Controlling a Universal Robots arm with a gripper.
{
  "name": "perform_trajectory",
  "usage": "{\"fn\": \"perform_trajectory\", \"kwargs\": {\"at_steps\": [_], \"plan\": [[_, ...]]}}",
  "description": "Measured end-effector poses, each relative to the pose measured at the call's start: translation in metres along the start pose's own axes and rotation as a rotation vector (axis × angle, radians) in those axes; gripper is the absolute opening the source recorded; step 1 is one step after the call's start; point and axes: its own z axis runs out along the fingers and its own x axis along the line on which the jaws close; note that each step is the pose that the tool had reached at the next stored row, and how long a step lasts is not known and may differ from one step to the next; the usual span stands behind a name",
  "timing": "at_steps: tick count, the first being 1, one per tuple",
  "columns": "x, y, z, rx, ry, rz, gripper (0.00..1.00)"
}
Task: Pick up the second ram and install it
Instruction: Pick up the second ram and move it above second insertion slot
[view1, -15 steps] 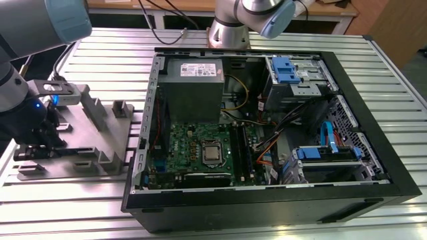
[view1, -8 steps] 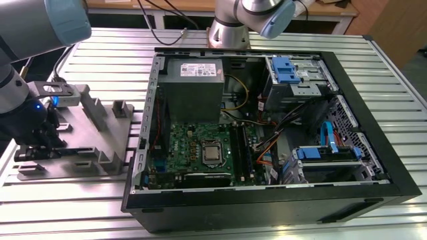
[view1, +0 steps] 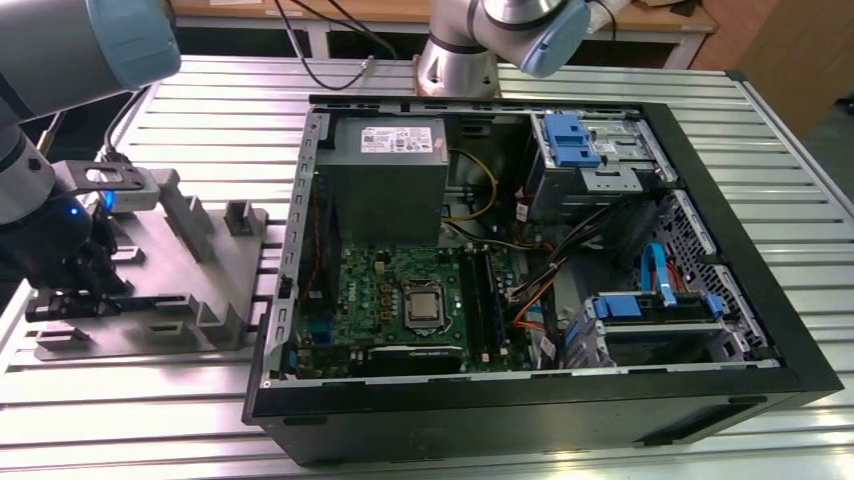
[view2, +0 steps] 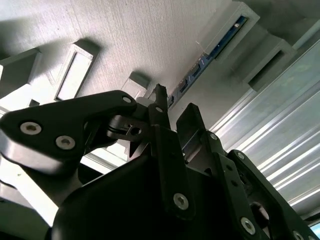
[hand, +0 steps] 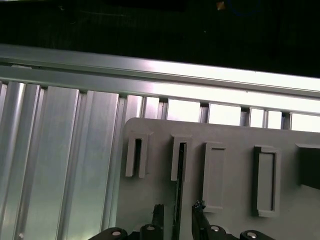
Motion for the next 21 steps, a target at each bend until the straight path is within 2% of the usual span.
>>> {"fn": "perform_trajectory", "kwargs": {"at_steps": [6,8,9,21], "plan": [[0.0,0.0001,-0.0004,-0.0003,0.0002,0.0,0.36],[0.0,0.0,-0.0005,-0.0003,0.0002,0.0,0.34],[0.0,0.0,-0.0005,-0.0003,0.0002,0.0,0.27],[0.0,0.0001,-0.0007,-0.0006,0.0024,0.0,0.25]]}}
